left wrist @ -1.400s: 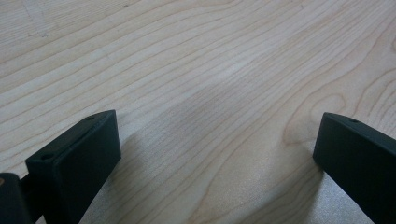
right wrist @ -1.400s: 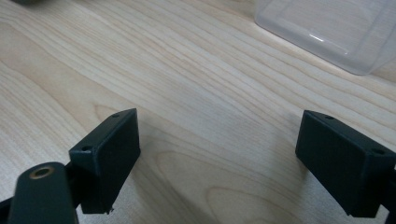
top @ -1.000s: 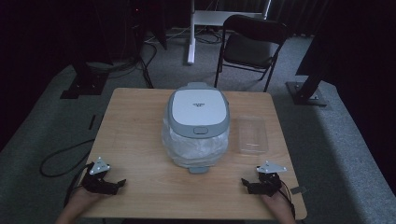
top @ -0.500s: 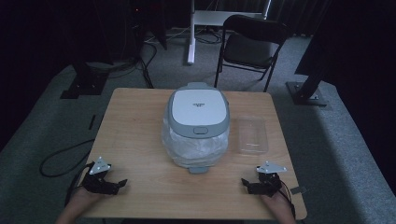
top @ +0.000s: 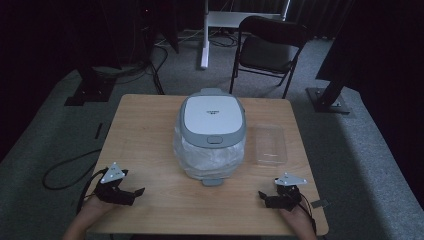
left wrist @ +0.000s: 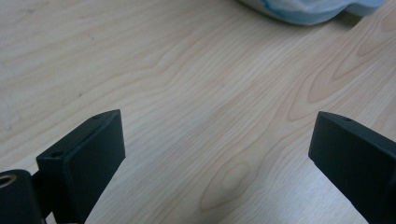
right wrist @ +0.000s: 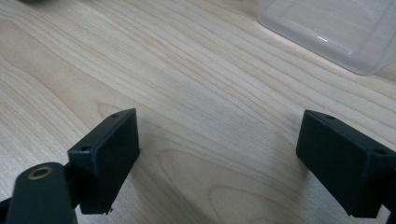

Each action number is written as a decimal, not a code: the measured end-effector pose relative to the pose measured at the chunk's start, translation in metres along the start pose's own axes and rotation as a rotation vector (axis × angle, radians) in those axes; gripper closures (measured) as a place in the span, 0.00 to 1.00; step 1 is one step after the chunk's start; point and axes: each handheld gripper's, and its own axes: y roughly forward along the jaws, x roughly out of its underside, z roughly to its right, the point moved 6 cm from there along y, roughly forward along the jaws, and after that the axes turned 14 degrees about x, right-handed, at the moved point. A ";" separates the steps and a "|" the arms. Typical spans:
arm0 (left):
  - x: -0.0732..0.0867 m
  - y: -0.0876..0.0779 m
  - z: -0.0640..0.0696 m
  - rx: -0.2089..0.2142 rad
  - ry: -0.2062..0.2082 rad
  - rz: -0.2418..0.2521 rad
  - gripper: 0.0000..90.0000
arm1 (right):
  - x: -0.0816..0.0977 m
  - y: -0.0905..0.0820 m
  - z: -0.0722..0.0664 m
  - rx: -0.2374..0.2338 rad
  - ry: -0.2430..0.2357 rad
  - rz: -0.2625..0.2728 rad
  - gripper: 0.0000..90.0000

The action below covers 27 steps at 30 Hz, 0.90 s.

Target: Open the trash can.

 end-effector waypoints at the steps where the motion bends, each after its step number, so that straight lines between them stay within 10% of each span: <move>1: -0.003 0.000 0.002 0.004 0.003 0.008 0.05 | 0.000 0.000 0.000 0.000 0.001 0.000 0.14; 27: -0.090 -0.017 0.058 0.087 0.164 0.159 0.05 | 0.000 0.000 0.000 0.000 0.003 -0.002 0.14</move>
